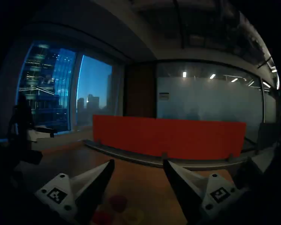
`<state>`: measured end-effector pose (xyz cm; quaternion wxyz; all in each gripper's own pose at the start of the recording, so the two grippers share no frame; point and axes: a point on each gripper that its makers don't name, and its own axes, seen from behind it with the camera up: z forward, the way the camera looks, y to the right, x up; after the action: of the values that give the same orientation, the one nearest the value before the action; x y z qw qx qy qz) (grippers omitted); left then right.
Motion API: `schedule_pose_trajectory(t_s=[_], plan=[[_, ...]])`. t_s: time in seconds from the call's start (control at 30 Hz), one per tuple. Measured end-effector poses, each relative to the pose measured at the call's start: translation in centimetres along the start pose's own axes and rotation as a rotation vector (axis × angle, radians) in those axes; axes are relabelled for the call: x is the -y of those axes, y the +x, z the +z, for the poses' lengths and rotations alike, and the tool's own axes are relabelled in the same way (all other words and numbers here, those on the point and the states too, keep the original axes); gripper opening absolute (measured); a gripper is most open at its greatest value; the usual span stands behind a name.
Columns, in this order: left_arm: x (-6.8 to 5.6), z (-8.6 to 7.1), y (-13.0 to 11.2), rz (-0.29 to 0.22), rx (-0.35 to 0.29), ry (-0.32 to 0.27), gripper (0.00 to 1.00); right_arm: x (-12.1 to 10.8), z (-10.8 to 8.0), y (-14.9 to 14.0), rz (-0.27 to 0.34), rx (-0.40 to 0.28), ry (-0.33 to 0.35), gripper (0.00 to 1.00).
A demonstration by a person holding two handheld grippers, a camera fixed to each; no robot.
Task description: Pour water
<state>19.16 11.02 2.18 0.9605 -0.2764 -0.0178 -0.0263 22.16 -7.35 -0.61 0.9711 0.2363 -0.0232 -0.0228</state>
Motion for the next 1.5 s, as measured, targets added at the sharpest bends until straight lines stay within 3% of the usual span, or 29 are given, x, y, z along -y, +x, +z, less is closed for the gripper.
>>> schedule_pose_trajectory(t_s=[0.2, 0.77, 1.2, 1.5], plan=[[-1.8, -0.1, 0.4, -0.022, -0.001, -0.083, 0.88, 1.5, 0.2, 0.5, 0.017, -0.005, 0.073, 1.0], [-3.6, -0.2, -1.4, 0.009, 0.04, -0.196, 0.88, 3.6, 0.0, 0.5, 0.022, 0.005, 0.197, 1.0], [-4.0, -0.2, -3.5, 0.023, 0.095, -0.241, 0.88, 3.9, 0.0, -1.3, -0.026, 0.077, 0.212, 1.0], [-5.2, -0.7, -6.0, 0.061, 0.152, -0.28, 0.88, 4.2, 0.0, -2.9, -0.052, 0.142, 0.226, 1.0]])
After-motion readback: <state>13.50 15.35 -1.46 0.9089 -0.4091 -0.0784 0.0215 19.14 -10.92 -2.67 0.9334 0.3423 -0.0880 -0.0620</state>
